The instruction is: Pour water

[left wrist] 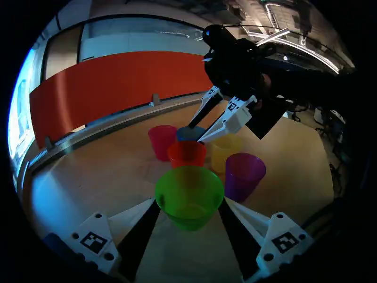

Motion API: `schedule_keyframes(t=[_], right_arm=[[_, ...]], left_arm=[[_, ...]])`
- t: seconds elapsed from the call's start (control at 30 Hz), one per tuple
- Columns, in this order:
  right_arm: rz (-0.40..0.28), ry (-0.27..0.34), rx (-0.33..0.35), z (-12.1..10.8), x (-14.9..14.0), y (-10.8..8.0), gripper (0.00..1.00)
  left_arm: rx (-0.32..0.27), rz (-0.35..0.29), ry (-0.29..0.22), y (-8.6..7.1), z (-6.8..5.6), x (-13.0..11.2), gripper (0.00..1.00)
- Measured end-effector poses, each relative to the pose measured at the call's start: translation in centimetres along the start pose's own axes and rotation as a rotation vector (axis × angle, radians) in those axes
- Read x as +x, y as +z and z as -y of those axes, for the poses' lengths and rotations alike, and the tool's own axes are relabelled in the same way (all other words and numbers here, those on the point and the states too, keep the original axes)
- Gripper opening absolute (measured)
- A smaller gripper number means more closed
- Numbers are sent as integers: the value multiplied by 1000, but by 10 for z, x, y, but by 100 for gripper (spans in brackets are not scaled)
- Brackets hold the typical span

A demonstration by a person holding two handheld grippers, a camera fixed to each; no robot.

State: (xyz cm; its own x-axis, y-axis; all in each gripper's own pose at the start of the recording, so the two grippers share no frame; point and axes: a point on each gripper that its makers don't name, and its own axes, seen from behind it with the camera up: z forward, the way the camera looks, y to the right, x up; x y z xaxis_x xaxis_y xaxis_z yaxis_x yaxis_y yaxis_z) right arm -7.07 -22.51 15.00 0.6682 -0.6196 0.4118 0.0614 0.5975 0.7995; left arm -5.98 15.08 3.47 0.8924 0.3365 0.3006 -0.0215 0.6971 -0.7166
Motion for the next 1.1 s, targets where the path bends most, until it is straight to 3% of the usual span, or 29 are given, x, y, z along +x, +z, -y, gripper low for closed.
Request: schedule_keyframes(t=[0.4,0.6,1.1], right_arm=[[38,15,8,0,-4,6,100],[53,17,11,2,-7,8,95],[1,34,1,0,-7,12,92]], left_arm=[[0,-1,-5,1,2,-2,84],[-2,-3,-8,1,3,-2,84],[7,-4,-13,0,6,-3,84]])
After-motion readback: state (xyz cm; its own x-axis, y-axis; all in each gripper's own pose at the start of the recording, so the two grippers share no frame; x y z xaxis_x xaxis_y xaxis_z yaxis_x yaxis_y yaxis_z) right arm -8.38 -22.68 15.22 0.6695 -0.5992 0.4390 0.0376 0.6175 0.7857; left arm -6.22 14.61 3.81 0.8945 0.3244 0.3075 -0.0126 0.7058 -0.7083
